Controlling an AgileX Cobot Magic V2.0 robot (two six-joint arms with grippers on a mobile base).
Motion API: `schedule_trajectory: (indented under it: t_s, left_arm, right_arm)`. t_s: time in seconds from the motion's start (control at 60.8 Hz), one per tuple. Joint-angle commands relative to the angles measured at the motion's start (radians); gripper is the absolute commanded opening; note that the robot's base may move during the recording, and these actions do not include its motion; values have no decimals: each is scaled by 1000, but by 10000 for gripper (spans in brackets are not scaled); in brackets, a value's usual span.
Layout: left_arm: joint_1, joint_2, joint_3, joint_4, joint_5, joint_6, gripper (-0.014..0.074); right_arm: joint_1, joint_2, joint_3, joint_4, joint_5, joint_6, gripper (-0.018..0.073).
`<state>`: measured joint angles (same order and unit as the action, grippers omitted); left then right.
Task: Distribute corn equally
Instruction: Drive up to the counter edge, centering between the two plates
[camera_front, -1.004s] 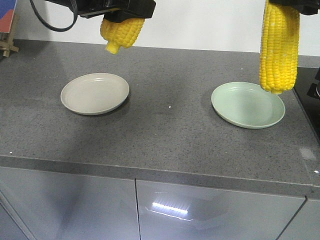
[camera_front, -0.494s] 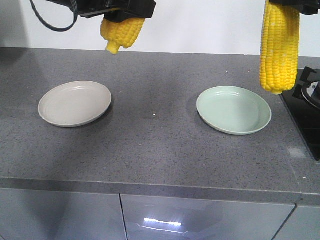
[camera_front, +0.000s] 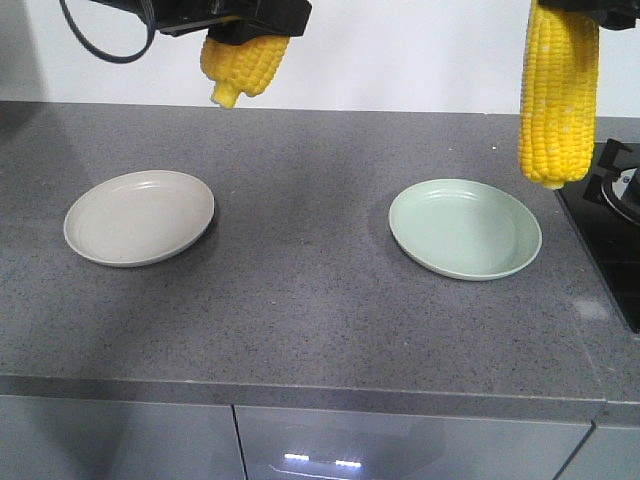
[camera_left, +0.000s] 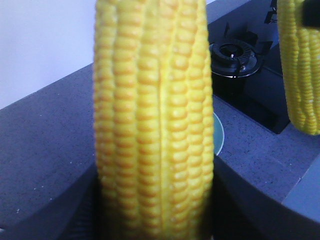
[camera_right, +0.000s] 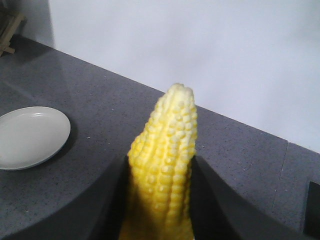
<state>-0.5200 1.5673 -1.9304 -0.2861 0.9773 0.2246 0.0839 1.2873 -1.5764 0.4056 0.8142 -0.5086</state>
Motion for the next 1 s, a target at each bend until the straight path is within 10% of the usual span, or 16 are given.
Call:
schedule_trajectory:
  t_s: [0.0, 0.987]
  left_arm:
    - [-1, -37, -32, -20, -67, -9, -6]
    - [-1, -37, -32, -20, -67, -9, -6]
  right_arm:
    - [-3, -28, -30, 19, -67, -6, -5]
    - [-3, -28, -30, 19, -67, -6, -5]
